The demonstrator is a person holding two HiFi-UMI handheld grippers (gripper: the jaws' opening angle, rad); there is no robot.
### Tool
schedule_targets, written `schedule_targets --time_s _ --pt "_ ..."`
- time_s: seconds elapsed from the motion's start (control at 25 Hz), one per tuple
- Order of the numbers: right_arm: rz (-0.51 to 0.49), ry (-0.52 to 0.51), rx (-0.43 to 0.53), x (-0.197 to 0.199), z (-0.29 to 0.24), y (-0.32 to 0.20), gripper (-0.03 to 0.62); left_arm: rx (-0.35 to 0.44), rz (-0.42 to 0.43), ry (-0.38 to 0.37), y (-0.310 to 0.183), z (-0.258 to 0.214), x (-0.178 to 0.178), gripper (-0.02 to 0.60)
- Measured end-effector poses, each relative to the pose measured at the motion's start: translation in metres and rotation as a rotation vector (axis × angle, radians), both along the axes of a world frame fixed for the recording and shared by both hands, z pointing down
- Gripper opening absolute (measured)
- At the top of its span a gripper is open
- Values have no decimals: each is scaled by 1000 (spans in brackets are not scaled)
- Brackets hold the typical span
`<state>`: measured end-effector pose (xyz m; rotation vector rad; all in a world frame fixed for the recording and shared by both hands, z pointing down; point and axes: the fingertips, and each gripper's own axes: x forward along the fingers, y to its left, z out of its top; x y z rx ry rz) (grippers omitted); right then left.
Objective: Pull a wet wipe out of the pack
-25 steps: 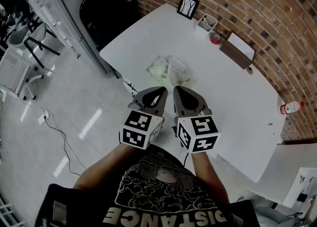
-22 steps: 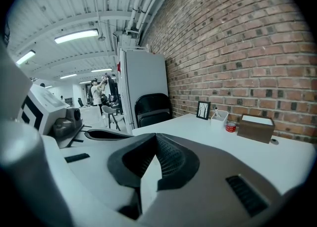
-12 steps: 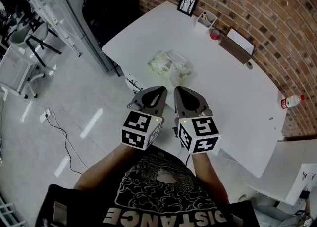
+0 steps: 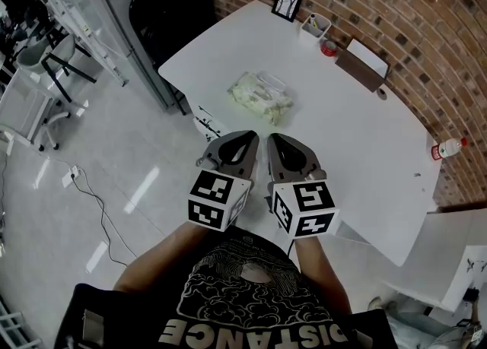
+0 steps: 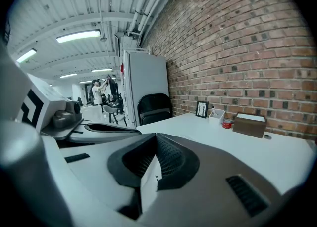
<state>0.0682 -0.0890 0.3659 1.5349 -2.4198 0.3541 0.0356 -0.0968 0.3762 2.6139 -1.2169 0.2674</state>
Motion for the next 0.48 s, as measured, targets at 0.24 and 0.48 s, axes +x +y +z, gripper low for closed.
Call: schedule_targets --time_s 0.24,0.48 --pt "12 18 -4 2 4 15 16 0 11 -10 15 1 4 20" --pt "24 20 1 4 6 25 17 -3 13 -12 25 2 3 20"
